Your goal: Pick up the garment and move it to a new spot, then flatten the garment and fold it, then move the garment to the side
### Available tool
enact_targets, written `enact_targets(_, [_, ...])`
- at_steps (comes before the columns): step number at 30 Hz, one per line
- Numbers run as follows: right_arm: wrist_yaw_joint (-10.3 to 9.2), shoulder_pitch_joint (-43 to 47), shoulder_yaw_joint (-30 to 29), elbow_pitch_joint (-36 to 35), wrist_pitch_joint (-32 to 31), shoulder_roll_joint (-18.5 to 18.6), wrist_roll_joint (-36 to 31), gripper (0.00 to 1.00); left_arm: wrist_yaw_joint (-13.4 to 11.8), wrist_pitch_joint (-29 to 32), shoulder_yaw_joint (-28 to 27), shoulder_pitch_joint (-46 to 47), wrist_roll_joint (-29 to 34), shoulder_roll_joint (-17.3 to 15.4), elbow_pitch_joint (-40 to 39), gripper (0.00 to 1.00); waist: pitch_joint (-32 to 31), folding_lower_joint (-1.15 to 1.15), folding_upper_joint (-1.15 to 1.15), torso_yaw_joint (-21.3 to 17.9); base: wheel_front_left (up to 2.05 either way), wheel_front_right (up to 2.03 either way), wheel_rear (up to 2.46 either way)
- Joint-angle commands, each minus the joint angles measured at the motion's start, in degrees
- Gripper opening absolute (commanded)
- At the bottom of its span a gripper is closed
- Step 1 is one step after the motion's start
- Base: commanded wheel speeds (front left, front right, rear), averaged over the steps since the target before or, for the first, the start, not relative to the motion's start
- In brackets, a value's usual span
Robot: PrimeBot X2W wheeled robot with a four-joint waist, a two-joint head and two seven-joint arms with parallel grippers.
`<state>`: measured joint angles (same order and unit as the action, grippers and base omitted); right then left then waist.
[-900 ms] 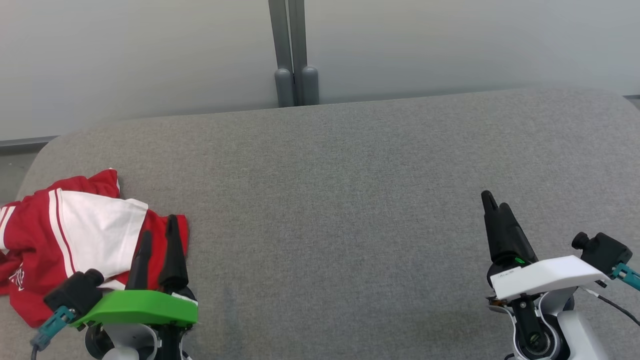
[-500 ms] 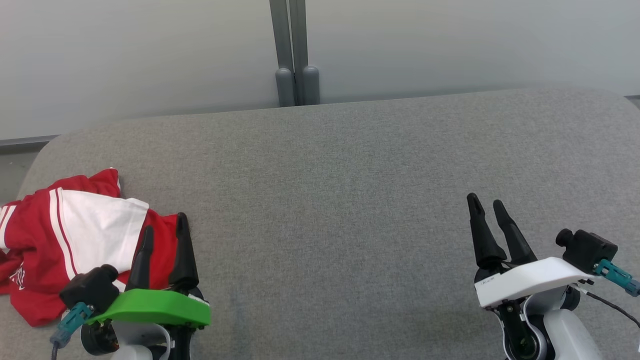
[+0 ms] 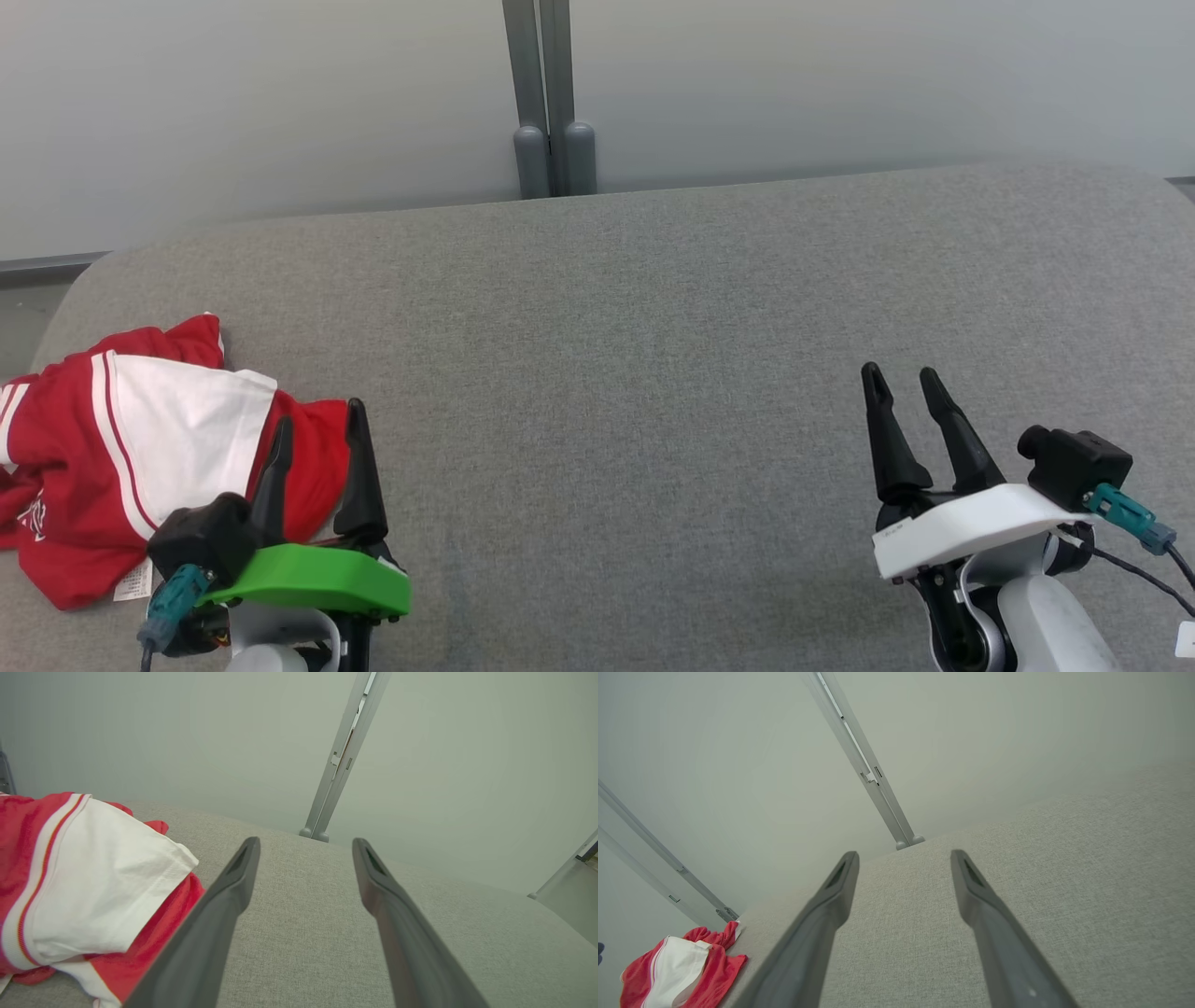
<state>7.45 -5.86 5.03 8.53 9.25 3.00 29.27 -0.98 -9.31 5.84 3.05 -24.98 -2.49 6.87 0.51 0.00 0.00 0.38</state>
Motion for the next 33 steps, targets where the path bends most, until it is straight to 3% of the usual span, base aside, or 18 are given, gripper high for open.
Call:
enact_targets(1, [0.04,-1.1,0.2,-0.3,0.7,0.1,-1.7,1.0,-0.2,-0.6,0.2,0.0,1.6,-0.5,-0.4,1.0,0.0,0.0,0.0,0.0,0.0,0.0,0.0])
enact_targets(33, [0.05,-1.6,2.3,-0.3,4.7,-0.1,-15.8,1.0,-2.1,-4.6,2.5,-0.5,17.0,-0.6,-1.1,1.0,0.1,0.0,0.0,0.2,0.0,0.0,0.0])
